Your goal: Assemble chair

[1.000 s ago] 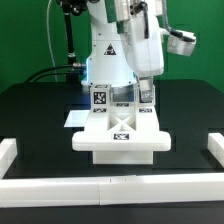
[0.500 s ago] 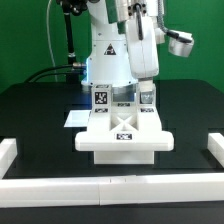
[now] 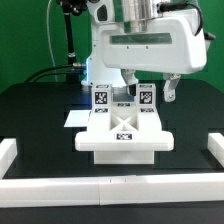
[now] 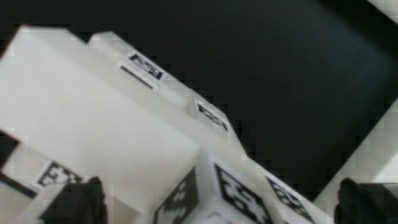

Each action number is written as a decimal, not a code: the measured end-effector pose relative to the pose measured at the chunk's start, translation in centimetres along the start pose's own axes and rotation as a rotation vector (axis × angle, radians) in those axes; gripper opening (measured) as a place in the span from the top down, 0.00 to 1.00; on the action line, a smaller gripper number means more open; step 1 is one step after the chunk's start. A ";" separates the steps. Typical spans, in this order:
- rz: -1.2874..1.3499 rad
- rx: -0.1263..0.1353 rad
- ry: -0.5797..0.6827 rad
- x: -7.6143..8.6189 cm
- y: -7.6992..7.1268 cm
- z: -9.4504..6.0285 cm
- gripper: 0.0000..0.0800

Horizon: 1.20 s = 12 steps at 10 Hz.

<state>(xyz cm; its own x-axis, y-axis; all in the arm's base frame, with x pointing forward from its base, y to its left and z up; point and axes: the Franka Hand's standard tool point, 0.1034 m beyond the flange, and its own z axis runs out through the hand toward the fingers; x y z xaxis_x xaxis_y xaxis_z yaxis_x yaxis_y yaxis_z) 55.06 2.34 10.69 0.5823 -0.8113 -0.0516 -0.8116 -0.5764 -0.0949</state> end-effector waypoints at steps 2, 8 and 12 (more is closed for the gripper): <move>-0.121 -0.002 0.001 0.0 0.0 0.0 0.19; -0.645 -0.059 0.029 0.6 -0.4 -0.2 0.19; -0.467 -0.054 0.032 0.6 -0.5 -0.2 0.66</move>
Offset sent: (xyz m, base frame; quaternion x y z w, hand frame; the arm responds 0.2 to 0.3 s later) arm 0.0000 0.0000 0.0000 0.0000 0.0000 -0.1938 0.9810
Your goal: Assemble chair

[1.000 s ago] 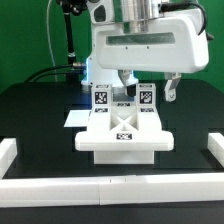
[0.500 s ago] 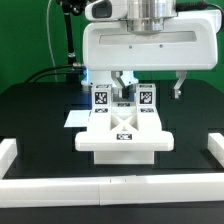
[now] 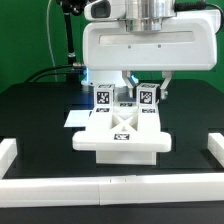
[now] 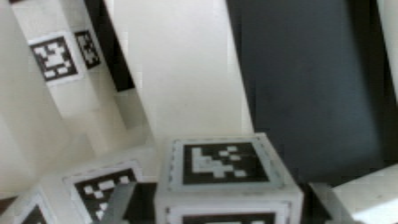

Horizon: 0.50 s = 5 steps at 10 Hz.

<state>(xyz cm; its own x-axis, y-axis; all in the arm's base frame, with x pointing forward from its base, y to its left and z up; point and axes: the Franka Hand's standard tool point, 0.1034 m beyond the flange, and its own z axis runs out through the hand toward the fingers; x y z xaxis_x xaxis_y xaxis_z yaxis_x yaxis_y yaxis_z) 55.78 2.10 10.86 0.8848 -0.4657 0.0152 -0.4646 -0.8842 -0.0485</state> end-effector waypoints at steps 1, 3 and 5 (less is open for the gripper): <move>0.078 0.001 0.000 0.0 0.0 0.0 0.66; 0.305 0.007 -0.004 0.1 0.2 0.0 0.66; 0.532 0.025 -0.011 0.1 0.2 0.0 0.66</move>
Offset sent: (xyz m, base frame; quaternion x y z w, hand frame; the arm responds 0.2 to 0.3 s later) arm -0.0012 -0.0128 0.0008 -0.0034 -0.0185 0.3340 0.9424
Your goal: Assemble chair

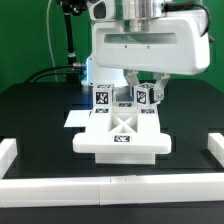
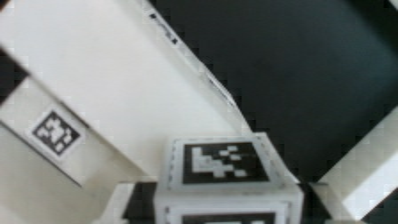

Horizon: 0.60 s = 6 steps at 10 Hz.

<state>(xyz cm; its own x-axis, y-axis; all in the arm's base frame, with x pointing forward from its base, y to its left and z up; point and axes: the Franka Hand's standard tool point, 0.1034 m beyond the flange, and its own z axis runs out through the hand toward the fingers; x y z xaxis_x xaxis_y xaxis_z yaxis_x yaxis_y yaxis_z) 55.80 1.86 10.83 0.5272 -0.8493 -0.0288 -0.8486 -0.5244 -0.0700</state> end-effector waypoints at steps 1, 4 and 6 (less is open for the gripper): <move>0.112 0.009 -0.008 -0.1 0.0 0.0 0.66; 0.404 0.043 -0.014 -0.2 -0.3 0.1 0.66; 0.526 0.042 -0.018 -0.3 -0.4 0.1 0.66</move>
Offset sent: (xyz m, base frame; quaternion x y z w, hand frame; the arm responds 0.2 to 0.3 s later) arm -0.0120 0.0031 -0.0068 0.0352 0.0035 0.2457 0.9687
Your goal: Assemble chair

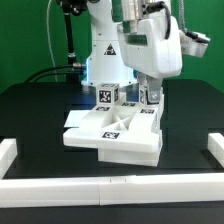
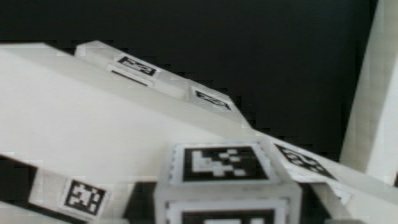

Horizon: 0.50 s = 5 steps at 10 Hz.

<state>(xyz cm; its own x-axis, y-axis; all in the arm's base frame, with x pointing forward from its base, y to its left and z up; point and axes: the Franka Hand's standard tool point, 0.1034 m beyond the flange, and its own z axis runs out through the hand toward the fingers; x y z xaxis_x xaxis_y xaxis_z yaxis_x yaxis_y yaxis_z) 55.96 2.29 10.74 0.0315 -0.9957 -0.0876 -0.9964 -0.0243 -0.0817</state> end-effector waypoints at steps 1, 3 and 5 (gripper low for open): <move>0.059 0.001 -0.003 0.0 0.0 0.0 0.66; 0.216 0.004 -0.015 -0.2 0.0 0.1 0.66; 0.399 0.013 -0.040 -0.2 0.0 0.2 0.66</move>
Offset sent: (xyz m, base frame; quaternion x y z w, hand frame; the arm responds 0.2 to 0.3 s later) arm -0.0055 -0.0055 -0.0054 0.0073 -0.0210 0.2736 0.9616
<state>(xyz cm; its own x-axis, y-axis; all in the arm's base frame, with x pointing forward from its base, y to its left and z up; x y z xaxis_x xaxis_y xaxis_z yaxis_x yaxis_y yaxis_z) 55.97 2.55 10.60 -0.3543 -0.9224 -0.1538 -0.9299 0.3649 -0.0463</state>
